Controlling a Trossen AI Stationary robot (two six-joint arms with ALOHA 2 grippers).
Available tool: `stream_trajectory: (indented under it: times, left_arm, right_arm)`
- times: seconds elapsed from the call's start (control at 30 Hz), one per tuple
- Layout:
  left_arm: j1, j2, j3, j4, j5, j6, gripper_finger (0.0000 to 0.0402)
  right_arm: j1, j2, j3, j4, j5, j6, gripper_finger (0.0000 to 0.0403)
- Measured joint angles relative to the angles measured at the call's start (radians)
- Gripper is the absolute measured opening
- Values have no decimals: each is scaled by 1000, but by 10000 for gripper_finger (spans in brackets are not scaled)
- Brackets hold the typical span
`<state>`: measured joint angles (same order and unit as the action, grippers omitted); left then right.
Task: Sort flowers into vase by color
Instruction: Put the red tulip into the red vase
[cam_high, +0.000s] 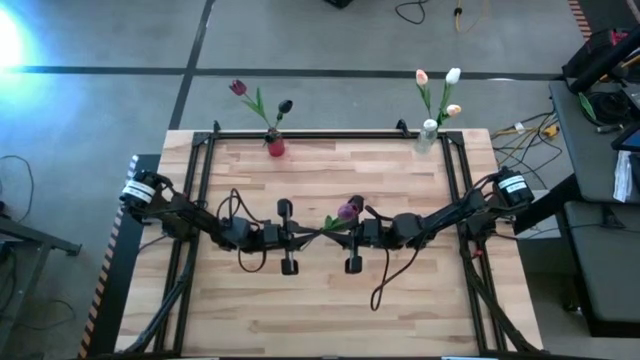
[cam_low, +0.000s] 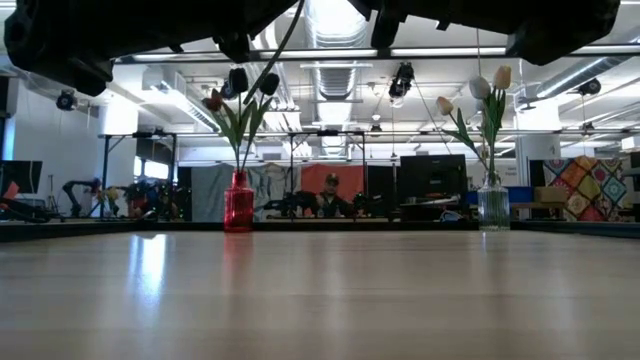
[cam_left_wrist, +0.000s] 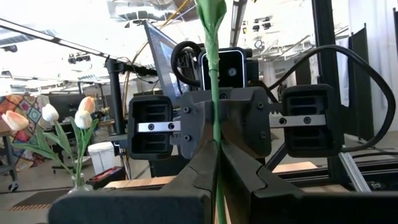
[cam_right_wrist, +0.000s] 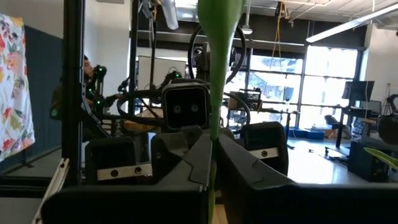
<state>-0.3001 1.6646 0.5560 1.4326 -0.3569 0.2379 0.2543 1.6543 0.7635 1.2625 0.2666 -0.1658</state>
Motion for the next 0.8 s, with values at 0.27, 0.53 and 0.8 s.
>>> stream_trajectory:
  times: [0.27, 0.53, 0.8]
  left_arm:
    - [0, -1, -3, -25, -84, 13, 20]
    - [0, -26, -11, -191, -116, -16, 102]
    - [0, -118, -11, -283, -62, -19, 158]
  right_arm:
    - [-1, -10, 0, -16, 38, -19, 9]
    - [0, -91, 0, -186, 74, -31, 9]
    - [-28, -116, 0, -396, 75, 4, 9]
